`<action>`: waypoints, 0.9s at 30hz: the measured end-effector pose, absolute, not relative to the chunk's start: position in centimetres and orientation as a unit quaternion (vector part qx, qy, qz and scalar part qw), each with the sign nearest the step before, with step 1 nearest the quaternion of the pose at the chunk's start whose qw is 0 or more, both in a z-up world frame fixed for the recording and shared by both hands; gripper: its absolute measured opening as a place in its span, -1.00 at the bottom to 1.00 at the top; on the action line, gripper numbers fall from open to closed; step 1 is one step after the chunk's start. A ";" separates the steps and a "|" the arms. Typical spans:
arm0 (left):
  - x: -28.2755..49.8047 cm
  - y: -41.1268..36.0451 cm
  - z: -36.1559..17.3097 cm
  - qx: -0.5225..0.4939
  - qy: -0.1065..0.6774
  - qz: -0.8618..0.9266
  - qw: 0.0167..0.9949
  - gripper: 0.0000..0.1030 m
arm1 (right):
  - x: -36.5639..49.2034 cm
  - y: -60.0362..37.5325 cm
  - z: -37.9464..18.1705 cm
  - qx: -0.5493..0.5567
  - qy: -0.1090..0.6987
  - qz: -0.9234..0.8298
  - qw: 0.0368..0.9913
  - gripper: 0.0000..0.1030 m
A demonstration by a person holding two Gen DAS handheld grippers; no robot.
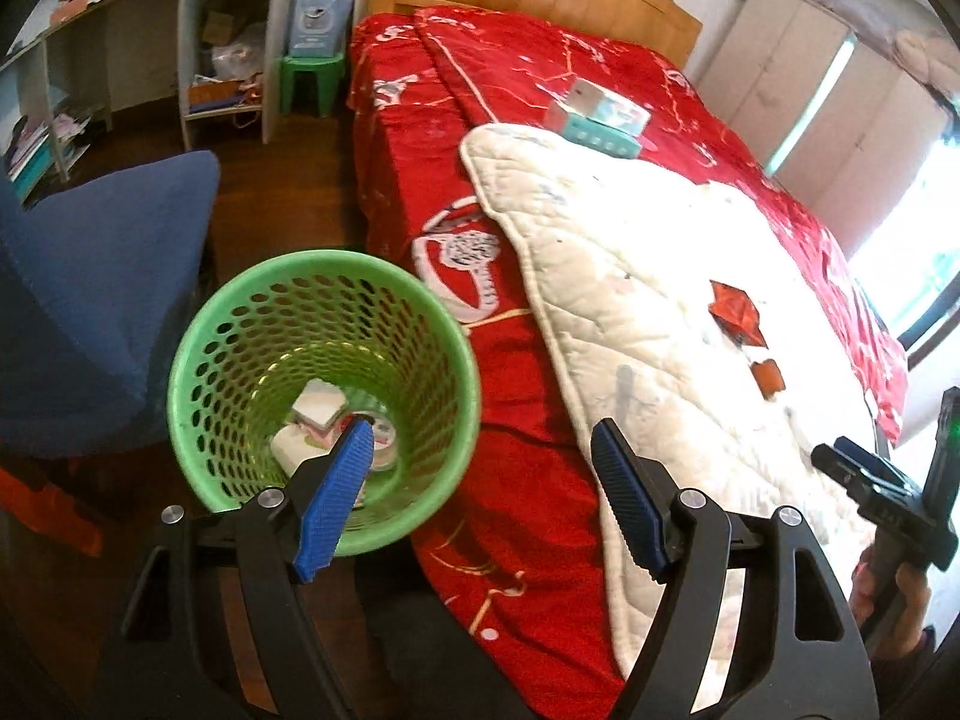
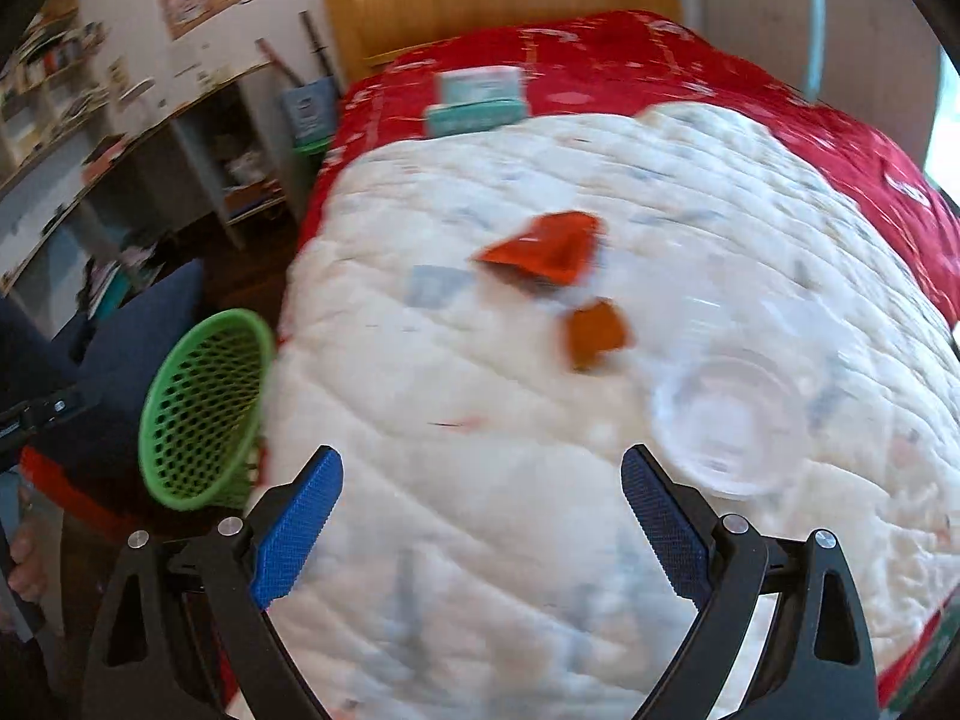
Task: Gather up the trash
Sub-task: 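Move both tools back over the trash on the bed, then grasp the clear rectangular container with the right tool while the left tool grasps the orange wrapper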
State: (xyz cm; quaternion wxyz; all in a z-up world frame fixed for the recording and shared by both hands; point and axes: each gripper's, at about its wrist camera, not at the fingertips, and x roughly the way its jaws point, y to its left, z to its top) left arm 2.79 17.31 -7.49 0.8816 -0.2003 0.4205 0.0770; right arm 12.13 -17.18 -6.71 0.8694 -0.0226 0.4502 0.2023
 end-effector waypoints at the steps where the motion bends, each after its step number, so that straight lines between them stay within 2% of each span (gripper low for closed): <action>1: 3.0 17.1 -7.5 -0.199 0.422 0.075 0.881 0.44 | 12.6 -18.2 -6.8 -0.015 0.453 0.194 0.870 0.76; 7: 4.1 15.4 -8.0 -0.186 0.434 0.064 0.879 0.44 | 14.8 -22.6 -7.0 0.024 0.455 0.161 0.875 0.76; 23: 6.9 13.3 -9.5 -0.174 0.459 0.055 0.870 0.44 | 20.0 -31.2 -6.4 0.080 0.452 0.084 0.885 0.38; 27: 7.7 12.4 -9.9 -0.165 0.467 0.049 0.867 0.44 | 21.6 -32.4 -7.3 0.083 0.462 0.077 0.880 0.38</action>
